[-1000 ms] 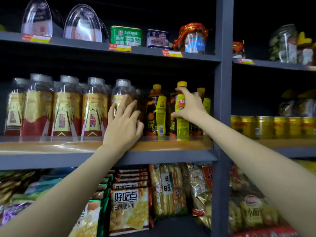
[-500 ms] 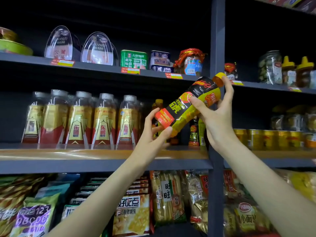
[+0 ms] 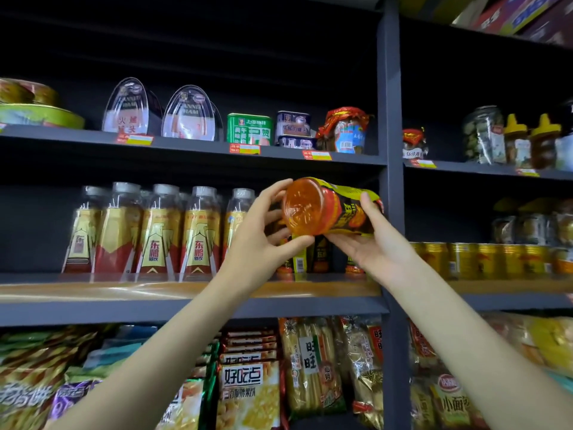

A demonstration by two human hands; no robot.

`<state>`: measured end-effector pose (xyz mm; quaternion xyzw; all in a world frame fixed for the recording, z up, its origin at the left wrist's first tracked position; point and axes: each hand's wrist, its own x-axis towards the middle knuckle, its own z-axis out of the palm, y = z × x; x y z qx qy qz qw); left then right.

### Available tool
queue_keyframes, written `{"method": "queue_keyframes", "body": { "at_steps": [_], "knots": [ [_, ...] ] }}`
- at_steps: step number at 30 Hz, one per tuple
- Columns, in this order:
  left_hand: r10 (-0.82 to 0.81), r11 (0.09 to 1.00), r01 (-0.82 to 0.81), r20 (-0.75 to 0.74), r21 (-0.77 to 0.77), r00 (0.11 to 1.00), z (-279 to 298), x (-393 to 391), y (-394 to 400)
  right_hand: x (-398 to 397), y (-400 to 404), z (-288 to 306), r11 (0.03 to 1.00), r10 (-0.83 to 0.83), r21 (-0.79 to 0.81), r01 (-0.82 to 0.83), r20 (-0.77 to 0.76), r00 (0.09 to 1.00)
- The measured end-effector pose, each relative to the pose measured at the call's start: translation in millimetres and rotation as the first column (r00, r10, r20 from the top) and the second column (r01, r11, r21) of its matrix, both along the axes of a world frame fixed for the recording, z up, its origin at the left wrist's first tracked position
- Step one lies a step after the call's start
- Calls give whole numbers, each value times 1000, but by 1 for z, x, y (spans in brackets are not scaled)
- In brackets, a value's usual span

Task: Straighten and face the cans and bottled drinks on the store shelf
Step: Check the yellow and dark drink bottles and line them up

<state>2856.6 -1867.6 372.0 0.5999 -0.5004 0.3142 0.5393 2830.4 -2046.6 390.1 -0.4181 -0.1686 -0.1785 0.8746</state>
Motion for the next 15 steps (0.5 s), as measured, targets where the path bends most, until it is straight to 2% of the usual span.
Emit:
{"method": "queue_keyframes", "body": {
  "at_steps": [2,5,7,8,10,12,13,15],
  "knots": [
    [-105,994,101,-168,-36,980,0,-4,-3,2,0,-2,1000,-28,-6,28,33,999],
    [-275,961,259,-483,-102,831,3,-5,-6,4,0,-4,987,-135,-70,146,141,981],
    [-326,943,298,-591,-148,738,2,-3,-6,2,-1,-6,963,-205,-130,236,212,955],
    [-338,940,298,-596,-169,728,1,-2,-7,2,-3,-7,952,-219,-165,258,221,950],
    [-286,958,222,-514,-184,809,-1,0,-8,-1,-6,-6,929,-226,-253,270,189,956],
    [-67,993,33,-298,-116,952,3,1,-4,-6,-6,-2,926,-204,-301,226,104,973],
    [25,997,-37,-175,-66,984,6,2,-2,-7,-5,0,944,-163,-280,173,61,985],
    [71,997,-70,-1,44,998,11,5,1,-8,-1,0,976,-65,-205,65,10,998]
  ]
}}
